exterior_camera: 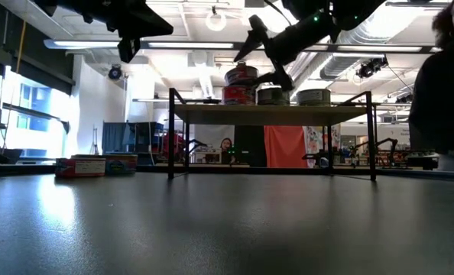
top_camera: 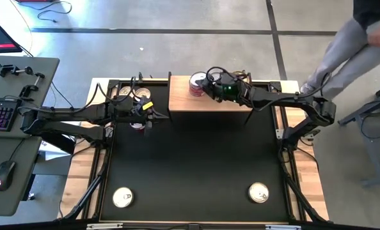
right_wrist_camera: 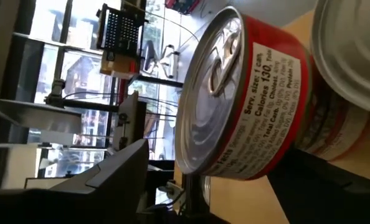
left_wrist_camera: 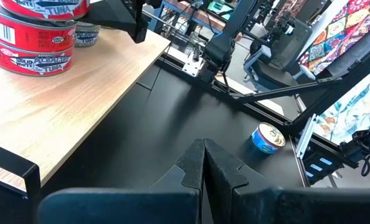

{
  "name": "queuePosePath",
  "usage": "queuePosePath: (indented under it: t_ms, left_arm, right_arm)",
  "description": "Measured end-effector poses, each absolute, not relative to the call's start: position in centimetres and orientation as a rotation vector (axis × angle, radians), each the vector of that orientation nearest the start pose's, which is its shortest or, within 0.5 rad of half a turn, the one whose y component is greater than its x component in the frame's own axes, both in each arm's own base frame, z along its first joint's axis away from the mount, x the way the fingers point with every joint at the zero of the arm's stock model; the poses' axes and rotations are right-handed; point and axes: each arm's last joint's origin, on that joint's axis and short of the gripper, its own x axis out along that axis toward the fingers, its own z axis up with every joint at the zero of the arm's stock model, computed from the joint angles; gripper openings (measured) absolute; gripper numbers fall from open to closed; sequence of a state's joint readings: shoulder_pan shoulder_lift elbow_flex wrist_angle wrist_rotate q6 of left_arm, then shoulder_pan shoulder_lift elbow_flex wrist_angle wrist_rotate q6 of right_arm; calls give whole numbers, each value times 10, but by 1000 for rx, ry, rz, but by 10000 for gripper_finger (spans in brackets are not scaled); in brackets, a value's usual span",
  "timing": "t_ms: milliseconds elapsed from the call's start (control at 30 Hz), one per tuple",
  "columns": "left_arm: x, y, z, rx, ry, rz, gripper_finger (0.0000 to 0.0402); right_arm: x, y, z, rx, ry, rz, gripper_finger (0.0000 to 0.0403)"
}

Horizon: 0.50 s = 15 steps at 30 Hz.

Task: Stack canned seafood by type on shelf
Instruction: Stack the red tuna can on top of the red tuna can on the shelf

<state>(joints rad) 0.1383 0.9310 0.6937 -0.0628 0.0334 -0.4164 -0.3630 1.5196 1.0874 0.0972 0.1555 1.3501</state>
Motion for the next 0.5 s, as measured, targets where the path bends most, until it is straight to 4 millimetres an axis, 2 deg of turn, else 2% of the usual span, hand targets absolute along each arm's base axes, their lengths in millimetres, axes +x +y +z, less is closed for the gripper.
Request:
queuePosePath:
  t_ms: [333,500]
  left_arm:
    - [206,28,290,-437,242,164,0]
    - [224,46,288,-426,155,225,0]
  right_arm:
    - [323,-127,287,1330,-59,-635,303]
    - [326,-127,285,1333,-56,-625,303]
